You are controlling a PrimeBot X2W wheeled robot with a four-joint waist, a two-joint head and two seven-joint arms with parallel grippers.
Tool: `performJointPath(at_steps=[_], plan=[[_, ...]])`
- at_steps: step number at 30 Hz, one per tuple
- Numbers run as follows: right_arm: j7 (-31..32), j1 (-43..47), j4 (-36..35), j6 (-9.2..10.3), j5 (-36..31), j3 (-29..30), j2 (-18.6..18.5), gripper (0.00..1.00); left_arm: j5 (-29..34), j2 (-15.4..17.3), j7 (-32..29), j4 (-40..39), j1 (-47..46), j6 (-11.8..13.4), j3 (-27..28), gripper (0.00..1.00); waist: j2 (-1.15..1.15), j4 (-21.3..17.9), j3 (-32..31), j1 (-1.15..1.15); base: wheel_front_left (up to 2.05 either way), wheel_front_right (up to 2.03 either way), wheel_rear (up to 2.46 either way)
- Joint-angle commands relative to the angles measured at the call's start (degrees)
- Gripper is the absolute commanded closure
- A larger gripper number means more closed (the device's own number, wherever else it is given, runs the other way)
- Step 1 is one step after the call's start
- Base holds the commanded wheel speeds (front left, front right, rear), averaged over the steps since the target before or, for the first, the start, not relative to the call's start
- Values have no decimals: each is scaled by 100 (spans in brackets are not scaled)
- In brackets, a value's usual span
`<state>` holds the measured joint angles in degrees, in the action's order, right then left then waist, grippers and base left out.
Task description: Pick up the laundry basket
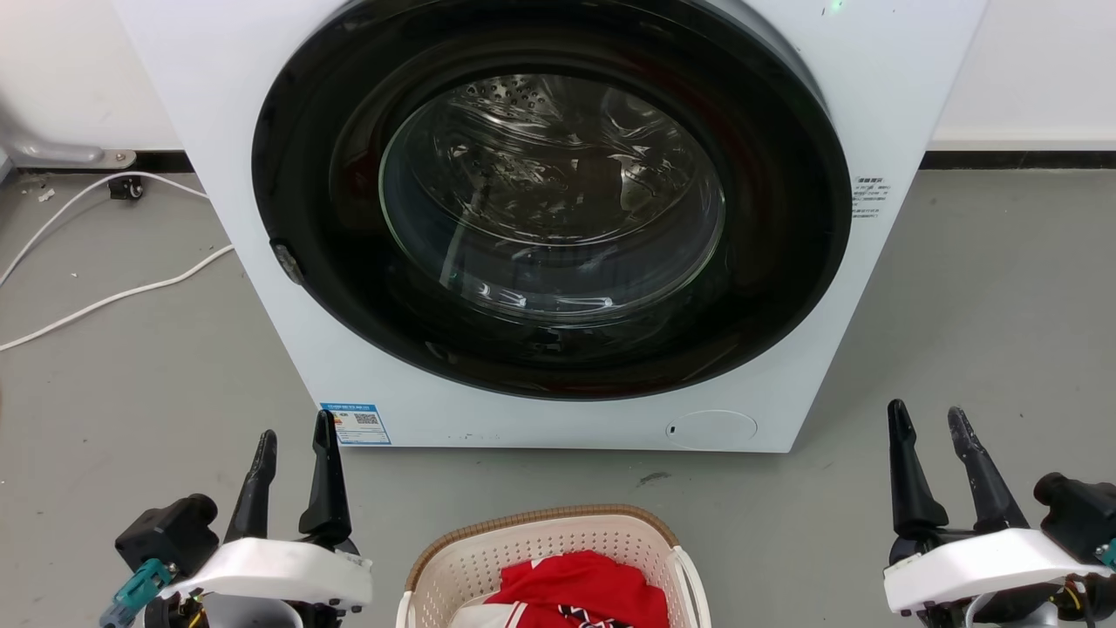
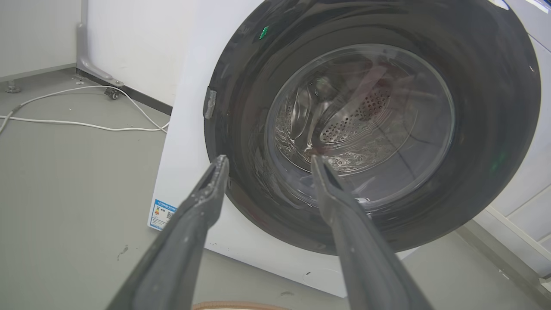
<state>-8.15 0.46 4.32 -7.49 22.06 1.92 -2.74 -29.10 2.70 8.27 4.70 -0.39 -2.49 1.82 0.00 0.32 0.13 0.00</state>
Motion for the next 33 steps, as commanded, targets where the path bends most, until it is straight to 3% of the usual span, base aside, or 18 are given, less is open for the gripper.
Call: performJointPath(at_steps=[1,33], plan=[[-63,15,-87,0,-172,-14,-20,0,168,29,53,-88,-8,22,-17,0,0,1,0,0,0,0,0],[-476,173,-218,0,-1743,-99,-22,0,1847,47,465,-123,162,137,-71,0,0,22,-6,0,0,0,0]])
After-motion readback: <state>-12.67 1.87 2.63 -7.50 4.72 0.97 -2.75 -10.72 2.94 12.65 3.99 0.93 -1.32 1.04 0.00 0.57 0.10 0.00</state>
